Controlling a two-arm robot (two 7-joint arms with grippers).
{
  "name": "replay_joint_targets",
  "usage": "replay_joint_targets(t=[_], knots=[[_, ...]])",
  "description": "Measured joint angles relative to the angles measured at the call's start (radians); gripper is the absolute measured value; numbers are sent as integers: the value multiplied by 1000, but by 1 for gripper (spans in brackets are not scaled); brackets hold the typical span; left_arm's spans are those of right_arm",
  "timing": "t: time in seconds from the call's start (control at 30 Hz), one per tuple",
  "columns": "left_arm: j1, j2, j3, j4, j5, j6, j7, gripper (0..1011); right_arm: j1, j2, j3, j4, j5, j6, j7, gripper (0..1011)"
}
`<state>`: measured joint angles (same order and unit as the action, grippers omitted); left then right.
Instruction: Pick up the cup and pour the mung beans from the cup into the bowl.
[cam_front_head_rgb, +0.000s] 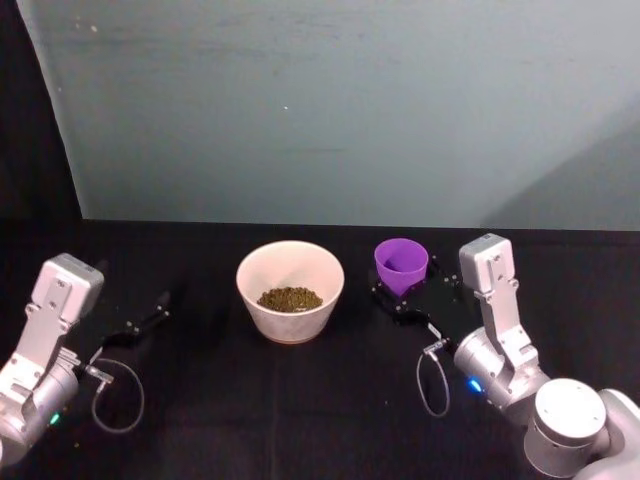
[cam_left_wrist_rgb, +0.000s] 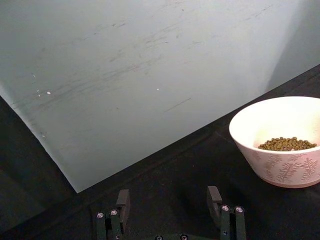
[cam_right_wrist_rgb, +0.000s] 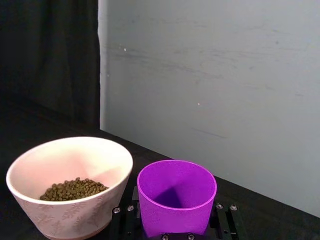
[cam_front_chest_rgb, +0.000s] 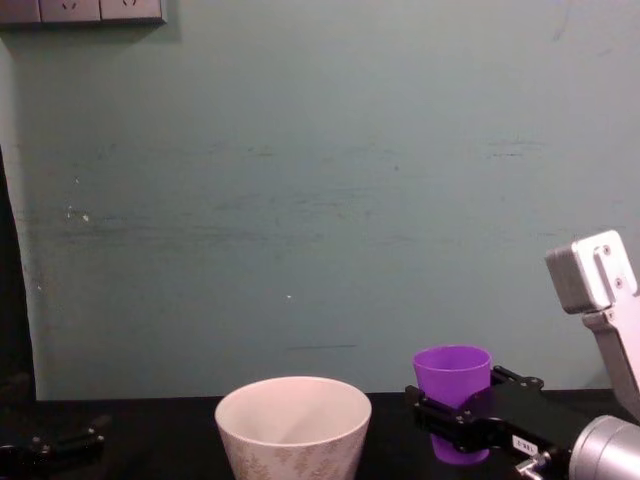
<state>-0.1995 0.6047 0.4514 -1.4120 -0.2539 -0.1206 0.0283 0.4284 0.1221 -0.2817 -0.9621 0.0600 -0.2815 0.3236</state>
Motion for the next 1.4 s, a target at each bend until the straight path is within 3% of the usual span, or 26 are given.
replay_joint_targets(t=[0.27, 1.27, 1.4], knots=[[0, 0, 0, 0, 0, 0, 0, 1011, 1, -11, 6, 31, 25, -39, 6, 732], [0, 0, 0, 0, 0, 0, 0, 1011, 7, -10, -7, 91, 20, -52, 15, 732], [0, 0, 0, 0, 0, 0, 0, 1011, 6, -9, -7, 91, 20, -51, 16, 785]])
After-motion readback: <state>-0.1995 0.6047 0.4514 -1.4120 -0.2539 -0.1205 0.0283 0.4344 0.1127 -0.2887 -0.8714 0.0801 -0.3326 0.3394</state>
